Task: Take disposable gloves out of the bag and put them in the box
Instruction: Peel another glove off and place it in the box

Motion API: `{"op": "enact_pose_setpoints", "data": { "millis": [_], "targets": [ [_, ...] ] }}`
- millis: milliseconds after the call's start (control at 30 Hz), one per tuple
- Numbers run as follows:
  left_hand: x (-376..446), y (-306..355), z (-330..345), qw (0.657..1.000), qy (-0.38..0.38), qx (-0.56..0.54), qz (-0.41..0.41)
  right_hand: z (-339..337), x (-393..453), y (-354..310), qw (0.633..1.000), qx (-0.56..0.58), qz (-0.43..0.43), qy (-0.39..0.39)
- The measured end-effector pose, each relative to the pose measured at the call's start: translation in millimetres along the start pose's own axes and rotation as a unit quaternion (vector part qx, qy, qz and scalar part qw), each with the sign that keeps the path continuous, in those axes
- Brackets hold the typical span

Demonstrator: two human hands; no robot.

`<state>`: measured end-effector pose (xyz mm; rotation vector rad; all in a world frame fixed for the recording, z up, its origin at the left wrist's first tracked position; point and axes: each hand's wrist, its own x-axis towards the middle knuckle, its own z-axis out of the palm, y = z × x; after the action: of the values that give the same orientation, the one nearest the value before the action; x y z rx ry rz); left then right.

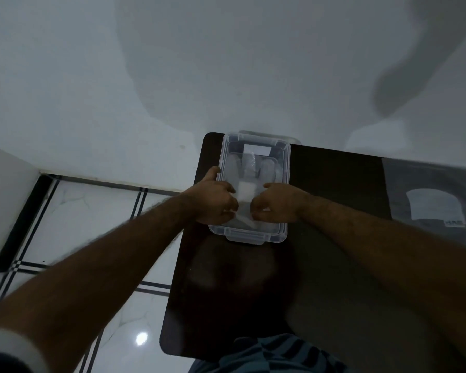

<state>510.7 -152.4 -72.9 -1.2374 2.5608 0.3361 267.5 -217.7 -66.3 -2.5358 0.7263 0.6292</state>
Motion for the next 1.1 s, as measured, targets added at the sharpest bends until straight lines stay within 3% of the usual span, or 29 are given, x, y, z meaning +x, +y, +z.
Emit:
{"op": "enact_pose_setpoints", "data": {
  "millis": [133, 300, 400, 500, 567, 700, 867, 1000, 1100],
  "targets": [
    [1.7, 2.9, -7.4, 0.996, -0.085, 0.005, 0.017, -4.5, 10.2, -1.0, 0.995, -0.071, 0.025, 0.065],
    [4.6, 17.0, -14.6, 0.986, -0.158, 0.018, 0.043, -2.1, 25.4, -5.5, 0.984, -0.144, 0.095, 0.040],
    [4.8, 18.1, -15.5, 0.988, -0.146, 0.007, 0.054, -1.1, 30.2, -5.7, 0.982, -0.131, 0.117, 0.063],
    [9.0, 13.8, -14.3, 0.995, -0.076, 0.031, 0.054, 1.5, 34.9, -3.6, 0.978, -0.106, 0.115, 0.137],
    [15.8, 14.5, -13.5, 0.996, -0.056, 0.047, 0.048, 1.0, 39.1, -2.2, 0.979, -0.110, 0.118, 0.128],
    [29.3, 23.0, -9.5, 0.990, -0.134, 0.044, 0.020, -1.5, 51.1, 2.1, 0.982, -0.118, 0.139, 0.049],
    [32.1, 31.3, -18.0, 0.993, -0.114, 0.026, 0.011, -4.1, 48.9, 5.9, 0.975, -0.147, 0.135, 0.098],
    [32.7, 35.7, -10.1, 0.987, -0.159, 0.018, 0.007, -6.3, 43.5, 1.4, 0.972, -0.185, 0.128, 0.071],
    [28.4, 39.3, -17.5, 0.991, -0.132, 0.013, -0.007, -15.3, 33.2, -2.9, 0.967, -0.203, 0.134, 0.083]
  ]
}}
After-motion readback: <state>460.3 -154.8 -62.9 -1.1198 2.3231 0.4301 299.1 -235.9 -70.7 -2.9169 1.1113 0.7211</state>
